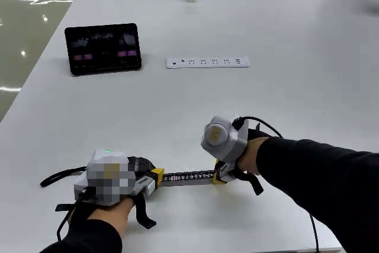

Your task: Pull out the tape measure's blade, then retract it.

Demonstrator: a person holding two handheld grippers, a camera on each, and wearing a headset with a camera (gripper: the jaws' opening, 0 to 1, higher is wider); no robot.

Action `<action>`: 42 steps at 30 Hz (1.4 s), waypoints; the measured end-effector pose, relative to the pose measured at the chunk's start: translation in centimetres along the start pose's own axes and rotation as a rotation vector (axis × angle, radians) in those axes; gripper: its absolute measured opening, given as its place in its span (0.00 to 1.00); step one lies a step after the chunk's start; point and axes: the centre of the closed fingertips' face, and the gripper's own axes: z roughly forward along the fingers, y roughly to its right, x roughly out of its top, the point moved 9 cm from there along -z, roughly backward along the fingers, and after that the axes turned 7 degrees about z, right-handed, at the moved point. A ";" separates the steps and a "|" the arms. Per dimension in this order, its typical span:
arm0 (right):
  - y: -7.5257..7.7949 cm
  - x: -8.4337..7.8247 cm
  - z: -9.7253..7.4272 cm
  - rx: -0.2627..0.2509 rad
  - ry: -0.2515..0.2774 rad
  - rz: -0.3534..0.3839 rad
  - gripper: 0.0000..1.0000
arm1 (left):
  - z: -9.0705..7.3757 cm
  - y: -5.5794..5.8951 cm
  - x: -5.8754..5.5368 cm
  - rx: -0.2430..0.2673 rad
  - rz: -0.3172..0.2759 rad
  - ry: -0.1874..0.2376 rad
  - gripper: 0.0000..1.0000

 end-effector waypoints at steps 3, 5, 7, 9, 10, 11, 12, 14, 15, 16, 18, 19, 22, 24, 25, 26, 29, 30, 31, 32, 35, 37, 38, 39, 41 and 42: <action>0.0 0.1 0.0 0.001 -0.002 -0.002 0.11 | 0.0 0.0 0.0 0.000 0.000 0.001 0.63; 0.0 0.2 0.1 0.001 -0.003 -0.003 0.11 | 0.0 0.0 0.0 0.000 0.001 0.001 0.63; -0.1 0.3 0.1 0.001 -0.002 -0.004 0.11 | 0.0 0.0 0.0 0.001 0.001 0.002 0.63; -0.1 0.3 0.1 0.001 0.000 -0.002 0.11 | 0.0 0.0 0.0 0.002 0.002 0.004 0.63; -0.1 0.3 0.1 0.000 0.001 -0.002 0.11 | 0.0 0.0 0.0 0.002 0.002 0.004 0.63; -0.1 0.4 0.1 0.000 0.002 -0.001 0.11 | 0.0 0.0 0.0 0.002 0.001 0.003 0.63; -0.2 0.4 0.1 0.000 0.003 -0.001 0.11 | 0.0 0.0 0.0 0.002 0.001 0.002 0.63; -0.2 0.4 0.1 -0.001 0.004 -0.001 0.11 | 0.0 0.0 0.0 0.003 0.001 -0.002 0.63; -0.2 0.5 0.1 -0.001 0.004 -0.001 0.11 | 0.0 0.0 0.0 0.004 0.001 -0.003 0.63; -0.2 0.5 0.1 -0.002 0.005 -0.001 0.11 | 0.0 0.0 0.0 0.004 0.001 -0.004 0.63; -0.2 0.5 0.2 -0.002 0.007 0.002 0.11 | 0.0 0.0 0.0 0.003 0.002 -0.004 0.63; -0.2 0.6 0.2 -0.003 0.007 0.002 0.11 | 0.0 0.0 0.0 0.004 0.001 -0.004 0.63; -0.3 0.6 0.2 -0.005 0.009 0.002 0.11 | 0.0 0.0 0.0 0.001 0.001 -0.007 0.63; -0.3 0.7 0.2 -0.005 0.011 0.002 0.11 | 0.0 0.0 0.0 0.001 0.000 -0.008 0.63; -0.3 0.7 0.2 -0.005 0.011 0.003 0.11 | 0.0 0.0 0.0 0.001 0.000 -0.008 0.63; -0.3 0.7 0.2 -0.005 0.013 0.003 0.11 | 0.0 0.0 0.0 0.001 0.000 -0.009 0.63; -0.4 0.8 0.3 -0.005 0.015 0.002 0.11 | 0.0 0.0 0.0 -0.001 0.000 -0.008 0.63; -0.4 0.8 0.3 -0.005 0.016 0.002 0.11 | 0.0 0.0 0.0 -0.001 0.000 -0.008 0.63; -0.4 0.8 0.3 -0.005 0.017 0.003 0.11 | 0.0 0.0 0.0 -0.001 0.000 -0.008 0.63; -0.4 0.8 0.3 -0.005 0.018 0.001 0.11 | 0.0 0.0 0.0 -0.001 -0.001 -0.008 0.63; -0.5 0.9 0.3 -0.003 0.017 -0.008 0.11 | 0.0 0.0 0.0 -0.003 0.000 -0.008 0.62; -0.5 1.0 0.3 -0.002 0.015 -0.011 0.11 | 0.0 0.0 0.0 -0.003 -0.001 -0.008 0.62; -0.5 1.0 0.3 -0.001 0.013 -0.012 0.11 | 0.0 0.0 0.0 -0.003 -0.002 -0.008 0.62; -0.5 1.1 0.4 -0.001 0.012 -0.014 0.11 | 0.0 0.0 0.0 -0.003 -0.002 -0.008 0.62; -0.6 1.2 0.4 -0.001 0.012 -0.014 0.11 | 0.0 0.0 0.0 -0.004 -0.003 -0.008 0.62; -0.6 1.2 0.4 -0.001 0.013 -0.014 0.11 | 0.0 0.0 0.0 -0.004 -0.002 -0.007 0.62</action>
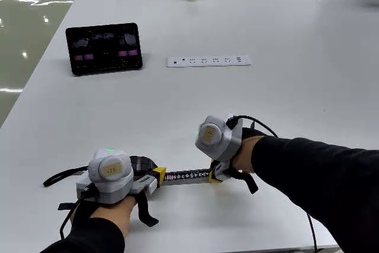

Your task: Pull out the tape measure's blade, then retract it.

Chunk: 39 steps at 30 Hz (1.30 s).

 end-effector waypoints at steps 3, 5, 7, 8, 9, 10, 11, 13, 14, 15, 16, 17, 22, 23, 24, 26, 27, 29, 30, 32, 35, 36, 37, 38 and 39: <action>0.0 0.1 0.0 0.000 0.003 0.001 0.11 | 0.0 0.0 0.0 -0.001 0.000 0.002 0.62; -0.1 0.1 0.1 0.000 0.005 0.001 0.11 | 0.0 0.0 0.0 -0.001 0.000 0.002 0.62; -0.1 0.2 0.1 0.000 0.006 0.001 0.11 | 0.0 0.0 0.0 -0.001 0.000 0.002 0.62; -0.1 0.2 0.1 0.000 0.007 0.000 0.11 | 0.0 0.0 0.0 -0.001 0.000 0.002 0.62; -0.1 0.2 0.1 0.001 0.008 0.001 0.11 | 0.0 0.0 0.0 -0.001 0.000 0.002 0.62; -0.2 0.2 0.1 0.001 0.008 0.002 0.11 | 0.0 0.0 0.0 -0.001 0.000 0.002 0.62; -0.2 0.2 0.1 0.001 0.009 0.001 0.11 | 0.0 0.0 0.0 -0.001 0.000 0.002 0.63; -0.2 0.3 0.1 0.002 0.010 0.002 0.11 | 0.0 0.0 0.0 -0.001 0.000 0.002 0.63; -0.2 0.3 0.1 0.002 0.009 0.001 0.11 | 0.0 0.0 -0.1 -0.001 0.000 0.001 0.62; -0.2 0.4 0.2 0.003 0.009 0.001 0.11 | 0.0 0.0 -0.1 -0.001 0.000 0.001 0.62; -0.2 0.4 0.2 0.003 0.010 0.001 0.11 | 0.0 0.0 -0.1 -0.001 0.000 0.001 0.63; -0.2 0.4 0.2 0.003 0.010 0.001 0.11 | 0.0 0.0 -0.1 -0.001 -0.001 0.001 0.63; -0.3 0.6 0.2 0.003 0.011 0.000 0.11 | 0.0 0.0 -0.1 -0.002 -0.001 0.001 0.63; -0.3 0.6 0.2 0.003 0.012 0.000 0.11 | 0.0 0.0 -0.1 -0.002 0.000 0.001 0.63; -0.3 0.6 0.2 0.003 0.012 0.000 0.11 | 0.0 0.0 0.0 -0.002 -0.001 0.001 0.63; -0.3 0.6 0.3 0.004 0.014 0.001 0.11 | 0.0 0.0 0.0 -0.002 -0.003 0.001 0.63; -0.3 0.6 0.3 0.004 0.015 0.001 0.11 | 0.0 0.0 0.0 -0.002 -0.004 0.003 0.63; -0.3 0.7 0.3 0.004 0.016 0.000 0.11 | 0.0 0.0 -0.1 -0.003 -0.003 0.003 0.63; -0.3 0.7 0.3 0.004 0.018 0.000 0.11 | -0.1 0.0 0.0 -0.003 -0.003 0.002 0.62; -0.3 0.7 0.3 0.004 0.019 -0.001 0.11 | -0.1 0.0 0.0 -0.004 -0.003 0.004 0.62; -0.4 0.8 0.4 0.005 0.021 -0.004 0.11 | -0.1 -0.1 -0.1 -0.008 -0.004 0.010 0.62; -0.4 0.8 0.4 0.005 0.022 -0.004 0.11 | -0.1 -0.1 -0.1 -0.009 -0.004 0.010 0.62; -0.4 0.8 0.4 0.005 0.023 -0.004 0.11 | -0.1 -0.1 -0.1 -0.009 -0.003 0.008 0.62; -0.4 0.8 0.4 0.005 0.024 -0.003 0.11 | -0.1 -0.1 -0.1 -0.010 -0.002 0.008 0.62; -0.4 0.9 0.4 0.005 0.024 -0.004 0.11 | -0.1 -0.1 0.0 -0.011 -0.004 0.008 0.62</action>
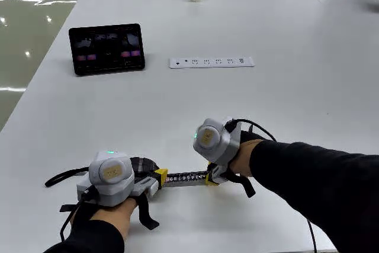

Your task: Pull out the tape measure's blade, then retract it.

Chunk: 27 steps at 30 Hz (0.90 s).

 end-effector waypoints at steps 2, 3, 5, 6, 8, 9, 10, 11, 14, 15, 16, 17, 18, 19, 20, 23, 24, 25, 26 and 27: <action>0.0 0.1 0.0 0.000 0.000 0.001 0.11 | 0.0 0.0 0.0 0.001 -0.001 -0.003 0.62; 0.0 0.1 0.0 0.000 0.000 -0.001 0.11 | 0.0 0.0 0.0 0.000 0.000 -0.003 0.62; 0.0 0.1 0.1 0.001 0.001 -0.002 0.11 | 0.0 0.0 0.0 -0.002 -0.002 -0.004 0.62; 0.0 0.1 0.1 0.002 0.001 -0.001 0.11 | 0.0 0.0 0.0 -0.003 -0.002 -0.004 0.62; 0.0 0.2 0.1 0.002 0.003 0.000 0.11 | 0.0 0.0 0.0 -0.005 -0.004 -0.004 0.62; 0.0 0.2 0.1 0.002 0.003 0.001 0.11 | 0.0 0.0 0.0 -0.006 -0.005 -0.003 0.62; 0.0 0.2 0.1 0.002 0.004 -0.001 0.11 | 0.0 -0.1 0.0 -0.008 -0.007 -0.003 0.62; 0.0 0.3 0.1 0.002 0.004 -0.002 0.11 | 0.0 -0.1 0.0 -0.010 -0.009 -0.003 0.62; -0.1 0.3 0.2 0.003 0.010 -0.004 0.11 | 0.0 -0.1 0.0 -0.013 -0.012 -0.001 0.62; -0.1 0.4 0.2 0.005 0.012 -0.002 0.11 | 0.0 -0.1 0.0 -0.015 -0.014 -0.001 0.62; -0.1 0.4 0.2 0.005 0.015 0.000 0.11 | 0.0 -0.1 0.0 -0.017 -0.015 -0.002 0.62; -0.1 0.4 0.2 0.005 0.017 0.000 0.11 | 0.0 -0.1 0.0 -0.018 -0.015 -0.002 0.62; -0.2 0.5 0.2 0.005 0.018 -0.001 0.11 | 0.0 -0.1 0.0 -0.020 -0.016 -0.003 0.62; -0.2 0.5 0.3 0.005 0.020 -0.004 0.11 | 0.0 -0.2 0.0 -0.022 -0.016 -0.004 0.62; -0.2 0.6 0.3 0.005 0.022 -0.003 0.11 | 0.0 -0.2 0.0 -0.023 -0.017 -0.005 0.62; -0.2 0.6 0.3 0.011 0.030 -0.001 0.11 | -0.1 -0.2 0.0 -0.024 -0.018 -0.006 0.62; -0.1 0.6 0.4 0.012 0.033 0.001 0.11 | -0.1 -0.2 0.0 -0.025 -0.019 -0.006 0.62; -0.1 0.7 0.4 0.013 0.037 0.003 0.11 | -0.1 -0.2 0.0 -0.026 -0.020 -0.006 0.62; -0.2 0.7 0.4 0.014 0.039 0.004 0.11 | -0.1 -0.2 0.0 -0.027 -0.021 -0.006 0.62; -0.2 0.7 0.4 0.014 0.040 0.003 0.11 | -0.1 -0.2 0.0 -0.028 -0.021 -0.006 0.62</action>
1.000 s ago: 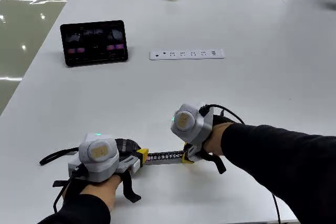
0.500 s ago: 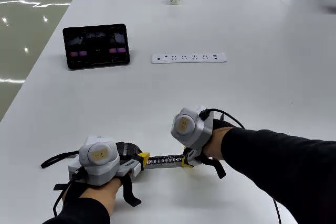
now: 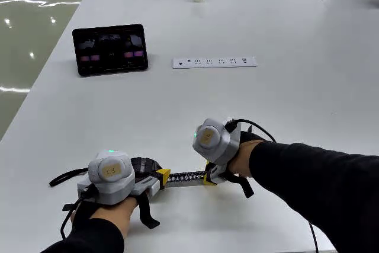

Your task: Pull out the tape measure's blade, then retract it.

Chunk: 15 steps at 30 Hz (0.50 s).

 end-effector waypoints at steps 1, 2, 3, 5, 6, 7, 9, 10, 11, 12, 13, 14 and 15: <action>0.0 0.0 0.0 0.001 0.002 -0.002 0.11 | 0.0 0.0 0.0 -0.001 -0.001 0.000 0.62; 0.0 0.1 0.0 0.001 0.003 -0.001 0.11 | 0.0 0.0 0.0 -0.002 -0.001 0.000 0.62; 0.0 0.1 0.1 0.002 0.004 -0.001 0.11 | 0.0 -0.1 0.0 -0.003 -0.002 0.000 0.62; 0.0 0.1 0.1 0.004 0.006 -0.002 0.11 | 0.0 -0.1 0.0 -0.005 -0.003 0.000 0.62; 0.0 0.1 0.1 0.005 0.007 -0.001 0.11 | 0.0 -0.1 0.0 -0.006 -0.003 0.001 0.62; 0.0 0.1 0.1 0.006 0.008 0.000 0.11 | 0.0 -0.1 0.0 -0.006 -0.003 0.001 0.62; 0.0 0.2 0.1 0.008 0.010 0.002 0.11 | 0.0 -0.1 0.0 -0.007 -0.004 0.000 0.62; 0.0 0.2 0.1 0.009 0.011 0.004 0.11 | 0.0 -0.1 0.0 -0.007 -0.004 0.001 0.62; 0.0 0.2 0.1 0.010 0.013 0.007 0.11 | 0.0 -0.1 0.0 -0.008 -0.004 0.001 0.62; -0.1 0.2 0.1 0.011 0.014 0.007 0.11 | 0.0 -0.1 0.0 -0.009 -0.004 0.001 0.62; -0.1 0.3 0.1 0.013 0.015 0.008 0.11 | 0.0 -0.1 0.0 -0.009 -0.004 0.001 0.62; -0.1 0.3 0.1 0.015 0.017 0.012 0.11 | 0.0 -0.1 0.0 -0.010 -0.004 0.001 0.62; 0.0 0.3 0.2 0.017 0.018 0.012 0.11 | 0.0 -0.1 0.0 -0.010 -0.005 0.001 0.62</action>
